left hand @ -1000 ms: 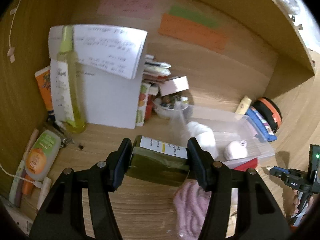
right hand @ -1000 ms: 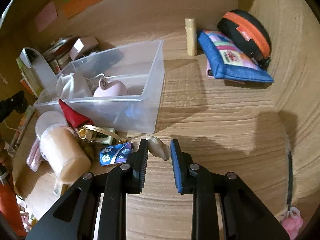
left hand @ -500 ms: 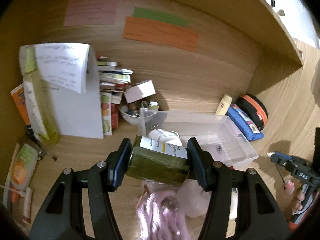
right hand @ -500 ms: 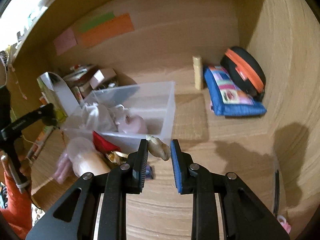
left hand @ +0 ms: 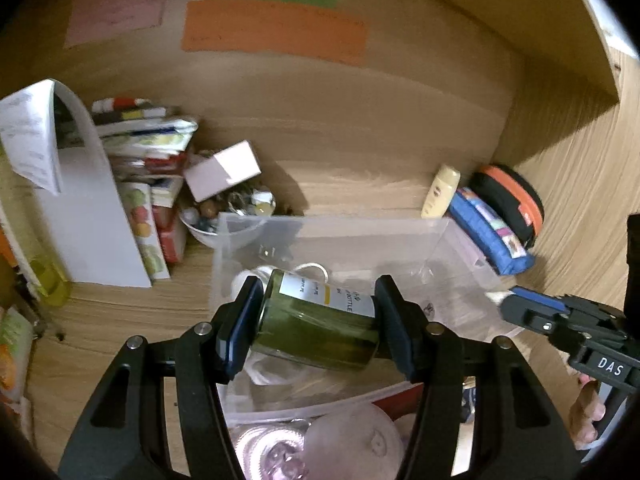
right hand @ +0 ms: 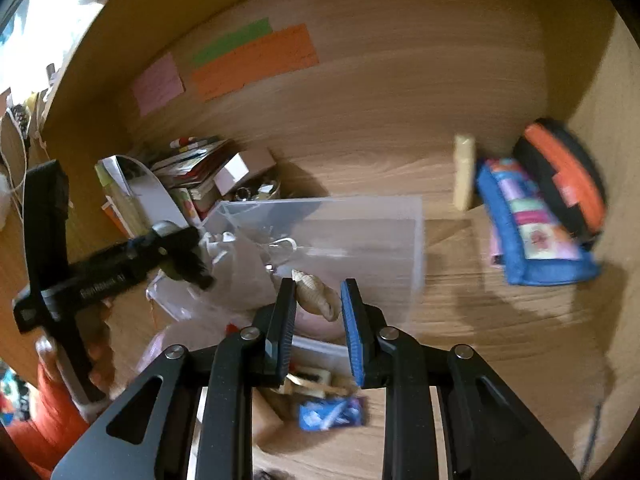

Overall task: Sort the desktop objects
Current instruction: 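Lower green bottle into clear box with left tool while right tool drops white object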

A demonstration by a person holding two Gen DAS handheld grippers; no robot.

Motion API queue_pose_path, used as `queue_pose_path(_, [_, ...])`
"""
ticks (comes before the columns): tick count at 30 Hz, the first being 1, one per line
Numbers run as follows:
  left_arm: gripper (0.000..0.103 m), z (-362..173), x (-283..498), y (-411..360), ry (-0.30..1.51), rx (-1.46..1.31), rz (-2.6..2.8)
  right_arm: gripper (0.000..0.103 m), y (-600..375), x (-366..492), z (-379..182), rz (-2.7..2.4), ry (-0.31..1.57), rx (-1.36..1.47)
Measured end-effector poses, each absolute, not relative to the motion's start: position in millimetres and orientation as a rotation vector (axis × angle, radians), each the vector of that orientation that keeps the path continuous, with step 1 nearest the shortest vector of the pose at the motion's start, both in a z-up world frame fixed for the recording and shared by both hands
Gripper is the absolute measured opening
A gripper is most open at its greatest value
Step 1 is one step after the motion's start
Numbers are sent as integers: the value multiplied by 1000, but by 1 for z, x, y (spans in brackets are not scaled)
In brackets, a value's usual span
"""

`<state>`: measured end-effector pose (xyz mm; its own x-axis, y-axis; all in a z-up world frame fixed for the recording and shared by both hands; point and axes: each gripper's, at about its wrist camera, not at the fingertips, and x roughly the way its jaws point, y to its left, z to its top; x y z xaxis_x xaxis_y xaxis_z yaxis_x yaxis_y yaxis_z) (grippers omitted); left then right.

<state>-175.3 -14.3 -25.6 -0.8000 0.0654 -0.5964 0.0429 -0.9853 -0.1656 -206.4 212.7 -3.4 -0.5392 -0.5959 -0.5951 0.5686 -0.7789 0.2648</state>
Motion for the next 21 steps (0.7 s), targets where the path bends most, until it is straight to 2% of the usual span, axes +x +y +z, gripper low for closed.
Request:
queue_pose_path(17, [58,-52,-190,0,-163,-1111,2902,21,197,-218,-28,-2321,-16,986])
queue_pose_path(21, [65,-54,-190,4,-122,-1128,2912,21,192,-215,-29,-2329,28,984])
